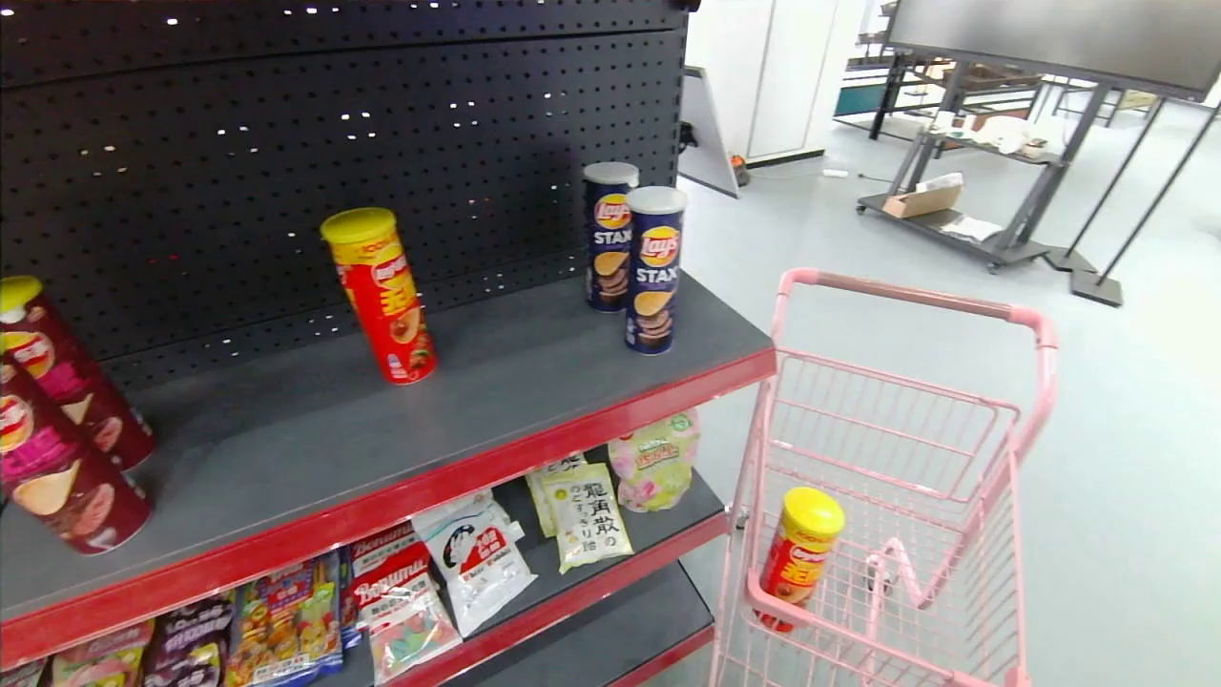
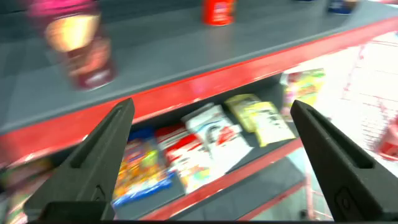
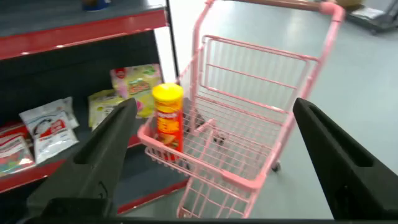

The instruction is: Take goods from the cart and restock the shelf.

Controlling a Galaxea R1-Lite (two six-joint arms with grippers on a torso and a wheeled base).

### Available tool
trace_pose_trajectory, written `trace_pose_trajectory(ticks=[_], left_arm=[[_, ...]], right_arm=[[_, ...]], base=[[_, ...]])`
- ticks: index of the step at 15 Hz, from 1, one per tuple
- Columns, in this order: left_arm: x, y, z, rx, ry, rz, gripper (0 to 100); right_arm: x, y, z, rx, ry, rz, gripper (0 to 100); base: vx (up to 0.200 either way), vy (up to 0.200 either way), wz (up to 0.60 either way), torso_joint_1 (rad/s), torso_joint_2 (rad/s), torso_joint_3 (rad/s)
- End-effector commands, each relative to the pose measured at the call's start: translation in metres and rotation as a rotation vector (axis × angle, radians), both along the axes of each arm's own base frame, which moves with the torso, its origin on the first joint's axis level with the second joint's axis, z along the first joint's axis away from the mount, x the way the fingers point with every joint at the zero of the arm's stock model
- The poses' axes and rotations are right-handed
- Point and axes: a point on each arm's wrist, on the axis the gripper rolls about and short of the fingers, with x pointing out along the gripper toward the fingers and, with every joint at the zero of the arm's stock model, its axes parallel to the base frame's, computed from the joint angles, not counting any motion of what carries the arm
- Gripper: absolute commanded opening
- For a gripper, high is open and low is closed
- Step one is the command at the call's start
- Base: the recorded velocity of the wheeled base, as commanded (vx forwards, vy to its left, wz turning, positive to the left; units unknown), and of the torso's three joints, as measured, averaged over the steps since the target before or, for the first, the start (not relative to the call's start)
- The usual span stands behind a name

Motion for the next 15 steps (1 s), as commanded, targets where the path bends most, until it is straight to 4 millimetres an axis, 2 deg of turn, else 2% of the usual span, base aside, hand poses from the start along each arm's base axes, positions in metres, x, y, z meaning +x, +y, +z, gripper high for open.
trace_pose_trajectory(ticks=[1,15], left_arm=[[0.0001,0.0000,0.0000,0.000,0.001,0.001,100],[0.0001,0.0000,0.0000,0.000,0.001,-0.001,100]], right_arm=[[0.0000,0.0000,-0.0002,0.000,0.002,0.001,100],[0.0000,0.0000,0.0000,0.000,0.000,0.001,100]], base=[[0.000,0.000,-0.60,0.007,0.00,0.002],[0.000,0.000,0.00,0.000,0.00,0.000]])
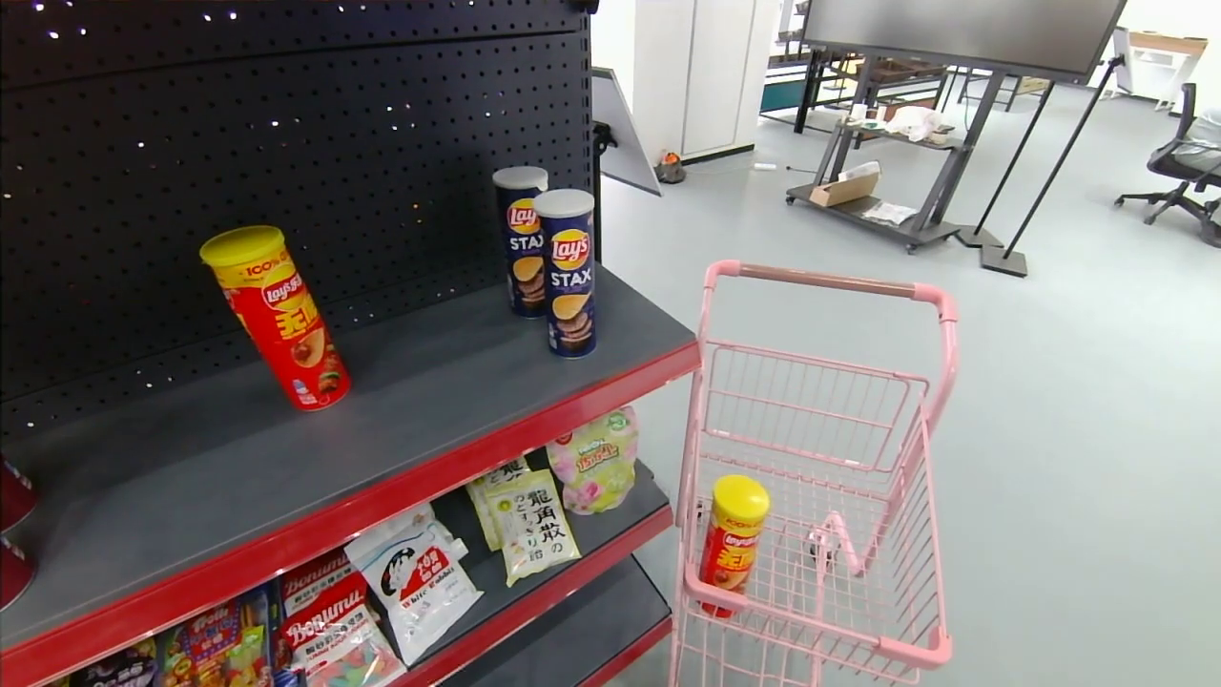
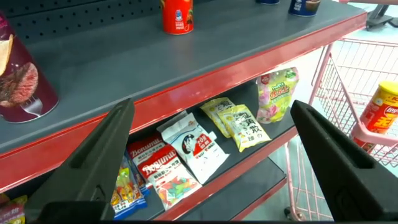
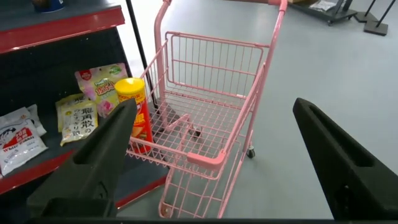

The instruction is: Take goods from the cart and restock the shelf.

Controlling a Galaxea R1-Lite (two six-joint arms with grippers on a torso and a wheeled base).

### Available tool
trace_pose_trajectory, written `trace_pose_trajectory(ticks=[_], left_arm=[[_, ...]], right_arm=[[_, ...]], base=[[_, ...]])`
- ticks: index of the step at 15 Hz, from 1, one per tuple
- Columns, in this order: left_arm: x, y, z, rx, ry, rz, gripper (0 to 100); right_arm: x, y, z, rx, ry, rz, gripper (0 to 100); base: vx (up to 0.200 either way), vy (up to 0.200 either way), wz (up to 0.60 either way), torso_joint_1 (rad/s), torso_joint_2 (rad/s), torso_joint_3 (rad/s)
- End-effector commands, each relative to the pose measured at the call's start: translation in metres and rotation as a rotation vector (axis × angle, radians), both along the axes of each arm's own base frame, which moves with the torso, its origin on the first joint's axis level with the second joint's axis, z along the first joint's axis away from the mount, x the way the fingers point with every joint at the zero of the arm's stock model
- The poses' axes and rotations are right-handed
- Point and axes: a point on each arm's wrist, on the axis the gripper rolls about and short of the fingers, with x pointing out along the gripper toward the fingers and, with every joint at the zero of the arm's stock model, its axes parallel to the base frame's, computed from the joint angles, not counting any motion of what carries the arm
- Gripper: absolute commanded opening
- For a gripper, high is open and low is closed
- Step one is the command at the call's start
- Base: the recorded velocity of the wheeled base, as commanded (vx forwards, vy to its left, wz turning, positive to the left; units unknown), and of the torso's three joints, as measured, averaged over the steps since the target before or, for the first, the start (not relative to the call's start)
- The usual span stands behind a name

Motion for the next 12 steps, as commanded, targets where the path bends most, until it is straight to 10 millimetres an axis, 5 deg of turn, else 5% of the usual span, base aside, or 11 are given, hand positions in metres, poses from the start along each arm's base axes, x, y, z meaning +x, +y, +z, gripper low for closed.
trace_pose_trajectory(ticks=[1,12], left_arm=[[0.0001,0.0000,0.0000,0.000,0.001,-0.001,100],[0.0001,0.0000,0.0000,0.000,0.001,0.001,100]], right_arm=[[0.0002,0.0000,-0.0004,0.000,0.001,0.000,100],[0.0000,-0.0001,-0.0001,0.000,0.001,-0.003,100]], base=[[0.000,0.000,0.00,-0.036,0.07,0.056],[0.000,0.000,0.00,-0.141,0.35,0.200]])
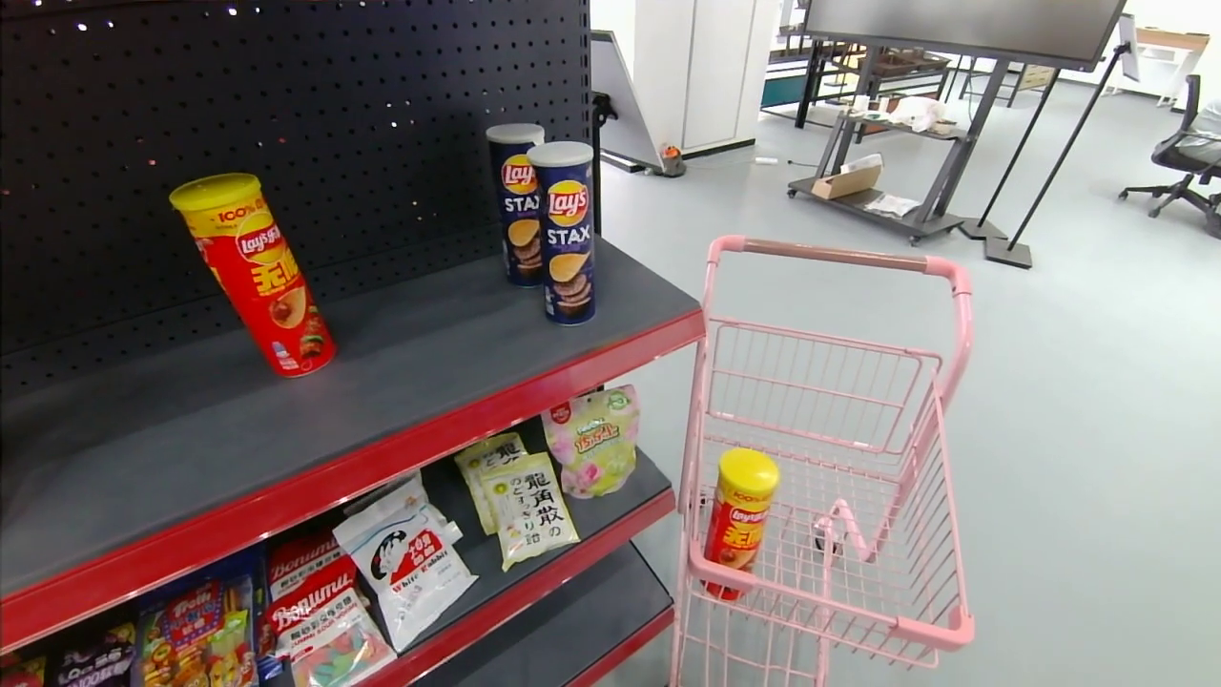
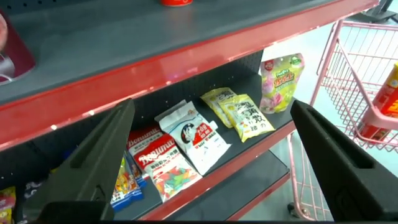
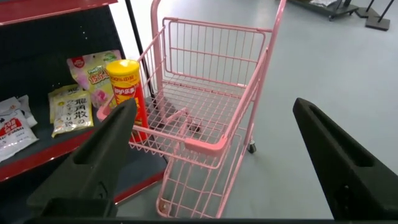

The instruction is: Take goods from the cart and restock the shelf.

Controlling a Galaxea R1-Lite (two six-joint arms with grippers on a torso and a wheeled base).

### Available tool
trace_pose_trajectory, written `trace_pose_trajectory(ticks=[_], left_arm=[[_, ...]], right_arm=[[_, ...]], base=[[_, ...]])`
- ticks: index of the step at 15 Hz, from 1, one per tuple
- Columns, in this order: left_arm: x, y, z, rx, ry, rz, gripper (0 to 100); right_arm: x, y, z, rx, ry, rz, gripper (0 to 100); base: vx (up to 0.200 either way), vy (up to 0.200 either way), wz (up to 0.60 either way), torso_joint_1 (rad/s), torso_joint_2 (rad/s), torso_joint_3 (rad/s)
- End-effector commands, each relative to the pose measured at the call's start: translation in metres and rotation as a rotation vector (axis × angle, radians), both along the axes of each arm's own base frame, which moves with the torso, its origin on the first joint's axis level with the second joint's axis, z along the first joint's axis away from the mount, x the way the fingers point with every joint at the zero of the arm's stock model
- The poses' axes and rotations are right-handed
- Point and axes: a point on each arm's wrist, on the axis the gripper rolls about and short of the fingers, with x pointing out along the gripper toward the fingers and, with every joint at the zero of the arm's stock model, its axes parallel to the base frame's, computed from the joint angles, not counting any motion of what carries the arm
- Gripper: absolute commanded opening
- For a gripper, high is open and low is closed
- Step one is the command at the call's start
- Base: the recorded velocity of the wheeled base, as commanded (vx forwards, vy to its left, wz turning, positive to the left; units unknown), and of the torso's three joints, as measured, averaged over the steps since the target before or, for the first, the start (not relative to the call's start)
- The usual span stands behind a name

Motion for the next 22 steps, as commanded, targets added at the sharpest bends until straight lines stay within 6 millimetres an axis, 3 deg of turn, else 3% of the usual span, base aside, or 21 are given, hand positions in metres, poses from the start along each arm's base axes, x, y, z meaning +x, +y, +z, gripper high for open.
trace_pose_trajectory(ticks=[1,11,17,18,20,21,22], left_arm=[[0.000,0.000,0.000,0.000,0.001,-0.002,100],[0.000,0.000,0.000,0.001,0.001,-0.002,100],[0.000,0.000,0.000,0.001,0.001,-0.002,100],[0.000,0.000,0.000,0.001,0.001,0.000,100],[0.000,0.000,0.000,0.001,0.002,-0.002,100],[0.000,0.000,0.000,0.001,0.002,-0.003,100],[0.000,0.000,0.000,0.001,0.002,-0.003,100]], right_arm=[[0.000,0.000,0.000,0.000,0.000,0.000,100],[0.000,0.000,0.000,0.000,-0.002,0.000,100],[0.002,0.000,0.001,-0.009,0.033,-0.006,100],[0.002,0.001,0.019,-0.004,0.023,0.033,100],[0.049,0.003,0.131,0.188,0.104,0.108,100],[0.080,0.007,0.146,0.174,0.187,0.188,100],[0.099,0.011,0.142,0.139,0.250,0.247,100]], base=[[0.000,0.000,0.00,-0.139,0.38,0.217],[0.000,0.000,0.00,-0.173,0.48,0.299],[0.000,0.000,0.00,-0.037,0.12,0.076],[0.000,0.000,0.00,0.000,0.00,0.000],[0.000,0.000,0.00,0.000,0.00,0.000],[0.000,0.000,0.00,0.000,0.00,0.000],[0.000,0.000,0.00,0.000,0.00,0.000]])
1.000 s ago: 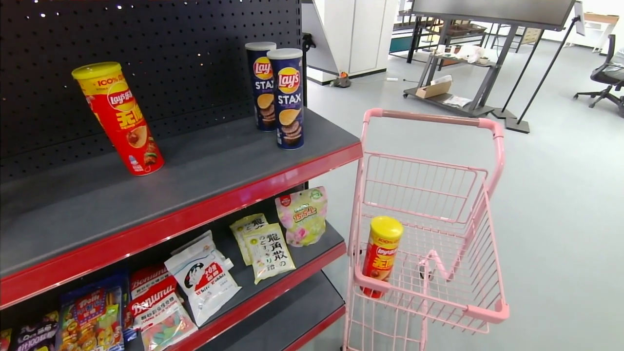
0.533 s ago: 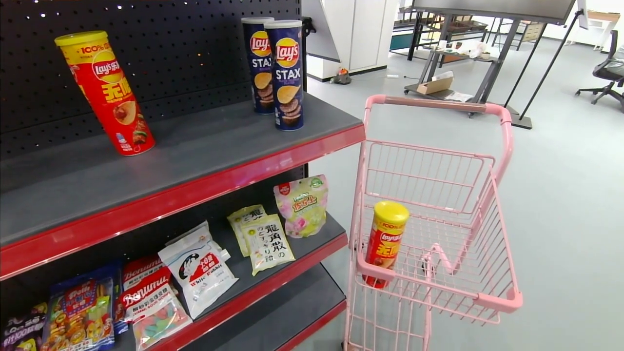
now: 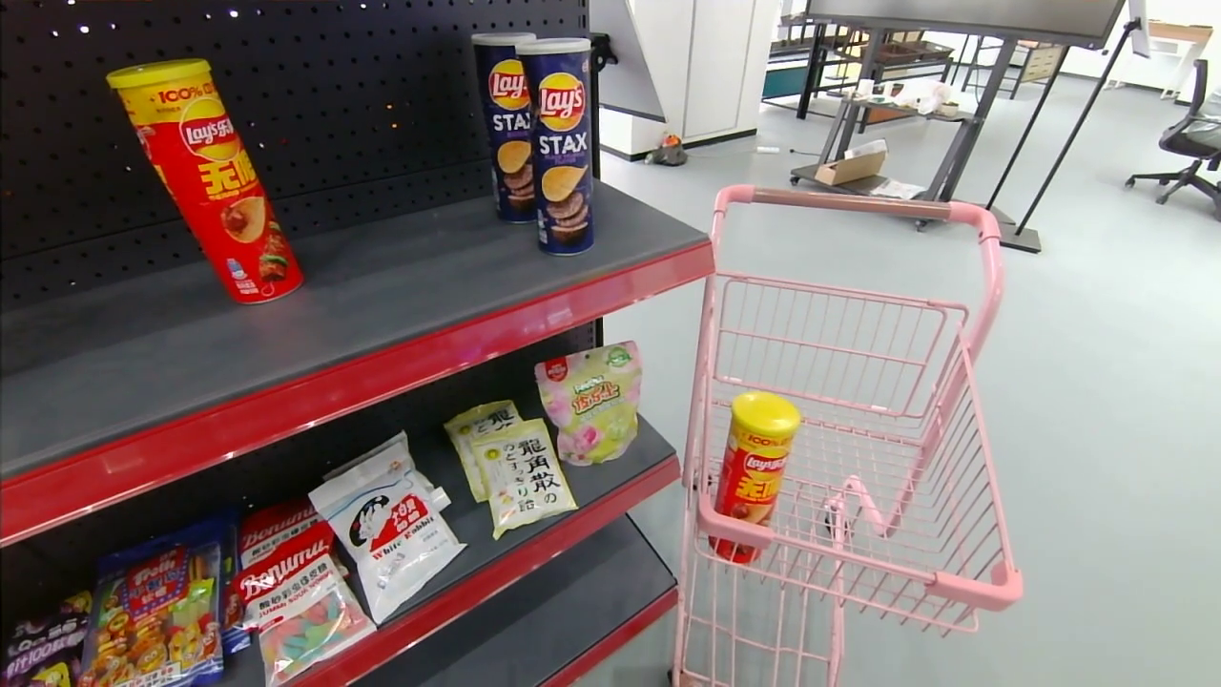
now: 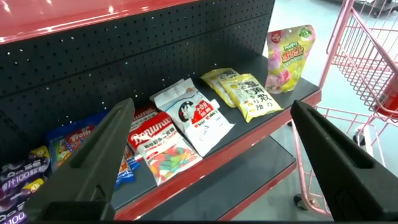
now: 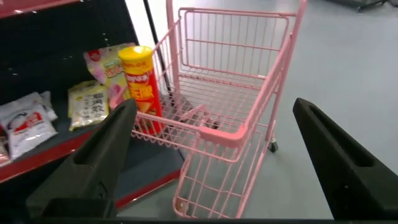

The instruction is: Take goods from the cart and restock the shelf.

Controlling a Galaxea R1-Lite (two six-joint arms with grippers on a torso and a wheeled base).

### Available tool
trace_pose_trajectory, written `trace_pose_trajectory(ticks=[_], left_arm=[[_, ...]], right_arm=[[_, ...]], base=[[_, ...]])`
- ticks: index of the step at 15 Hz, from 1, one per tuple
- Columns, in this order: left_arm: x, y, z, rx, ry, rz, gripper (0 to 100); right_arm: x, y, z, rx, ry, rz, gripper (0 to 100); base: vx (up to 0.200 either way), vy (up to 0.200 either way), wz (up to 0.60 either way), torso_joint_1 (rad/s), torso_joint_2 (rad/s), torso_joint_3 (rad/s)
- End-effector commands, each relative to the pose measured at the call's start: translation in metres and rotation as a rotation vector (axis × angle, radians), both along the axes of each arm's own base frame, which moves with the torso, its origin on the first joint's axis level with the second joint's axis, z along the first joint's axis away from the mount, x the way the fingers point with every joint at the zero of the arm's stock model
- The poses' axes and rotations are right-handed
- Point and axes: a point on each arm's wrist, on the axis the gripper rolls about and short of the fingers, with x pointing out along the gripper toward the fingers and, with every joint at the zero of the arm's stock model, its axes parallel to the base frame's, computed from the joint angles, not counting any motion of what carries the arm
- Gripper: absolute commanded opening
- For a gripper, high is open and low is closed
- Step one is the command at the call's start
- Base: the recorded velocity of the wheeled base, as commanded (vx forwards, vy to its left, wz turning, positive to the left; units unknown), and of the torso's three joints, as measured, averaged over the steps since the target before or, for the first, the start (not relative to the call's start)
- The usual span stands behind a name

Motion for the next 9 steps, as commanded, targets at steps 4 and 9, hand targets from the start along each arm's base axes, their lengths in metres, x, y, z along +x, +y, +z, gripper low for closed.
trace_pose_trajectory(ticks=[4,9], left_arm=[[0.000,0.000,0.000,0.000,0.001,-0.001,100],[0.000,0.000,0.000,0.000,0.001,-0.001,100]], right_arm=[[0.214,0.024,0.010,0.076,0.415,0.254,100],[0.289,0.037,-0.061,0.023,0.451,0.281,100]], base=[[0.000,0.000,0.00,0.000,0.00,0.000],[0.000,0.000,0.00,0.000,0.00,0.000]])
